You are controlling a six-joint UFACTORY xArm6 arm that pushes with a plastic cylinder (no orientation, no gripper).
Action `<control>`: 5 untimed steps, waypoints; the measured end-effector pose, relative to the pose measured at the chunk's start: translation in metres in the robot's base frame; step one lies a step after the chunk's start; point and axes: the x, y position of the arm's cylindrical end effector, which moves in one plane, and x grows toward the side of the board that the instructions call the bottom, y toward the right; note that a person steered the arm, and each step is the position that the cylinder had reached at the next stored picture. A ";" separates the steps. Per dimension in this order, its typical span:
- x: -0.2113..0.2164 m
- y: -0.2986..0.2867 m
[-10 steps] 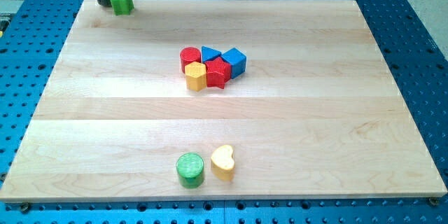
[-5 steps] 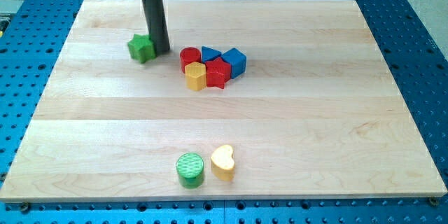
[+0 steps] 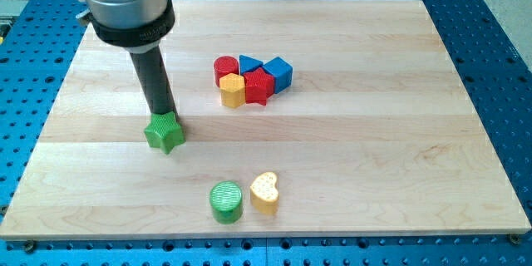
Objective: Push the green star into the green circle
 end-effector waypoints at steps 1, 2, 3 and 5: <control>0.034 -0.065; 0.046 -0.048; 0.014 -0.048; 0.039 0.045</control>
